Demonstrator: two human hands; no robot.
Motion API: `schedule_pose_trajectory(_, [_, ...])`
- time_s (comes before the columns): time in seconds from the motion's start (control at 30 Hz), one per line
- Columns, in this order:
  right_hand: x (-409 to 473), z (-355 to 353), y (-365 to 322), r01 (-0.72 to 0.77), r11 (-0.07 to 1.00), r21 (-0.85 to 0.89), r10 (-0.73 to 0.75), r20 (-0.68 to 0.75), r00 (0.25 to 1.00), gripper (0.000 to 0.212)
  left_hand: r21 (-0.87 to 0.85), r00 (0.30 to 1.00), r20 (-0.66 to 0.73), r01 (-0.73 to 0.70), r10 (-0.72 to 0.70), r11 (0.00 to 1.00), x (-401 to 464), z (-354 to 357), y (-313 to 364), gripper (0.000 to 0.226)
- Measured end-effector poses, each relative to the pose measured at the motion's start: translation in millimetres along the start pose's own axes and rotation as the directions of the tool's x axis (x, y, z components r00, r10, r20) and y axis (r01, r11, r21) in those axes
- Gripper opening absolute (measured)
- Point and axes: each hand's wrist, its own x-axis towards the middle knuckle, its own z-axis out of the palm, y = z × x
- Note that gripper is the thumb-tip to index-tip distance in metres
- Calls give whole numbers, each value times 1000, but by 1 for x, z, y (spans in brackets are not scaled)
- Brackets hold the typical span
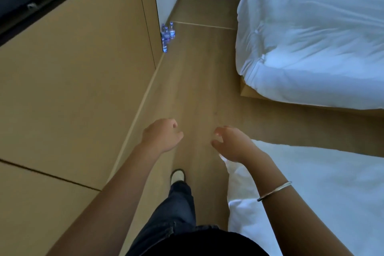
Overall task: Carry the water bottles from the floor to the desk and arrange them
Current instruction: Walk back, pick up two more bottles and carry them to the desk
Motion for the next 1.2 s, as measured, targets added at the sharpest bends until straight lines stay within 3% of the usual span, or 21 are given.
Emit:
schedule_pose_trajectory(0.27, [159, -81, -19, -30, 999, 19, 31, -52, 998, 44, 19, 999, -43, 2, -2, 1000, 174, -83, 3, 39])
schedule_pose_trajectory(0.5, [261, -118, -9, -73, 996, 58, 74, -14, 997, 43, 33, 1000, 6, -15, 15, 999, 286, -107, 17, 40])
schedule_pose_trajectory(1.2, [629, -342, 97, 70, 997, 21, -70, 14, 997, 44, -45, 991, 5, 132, -132, 990, 662, -179, 151, 34])
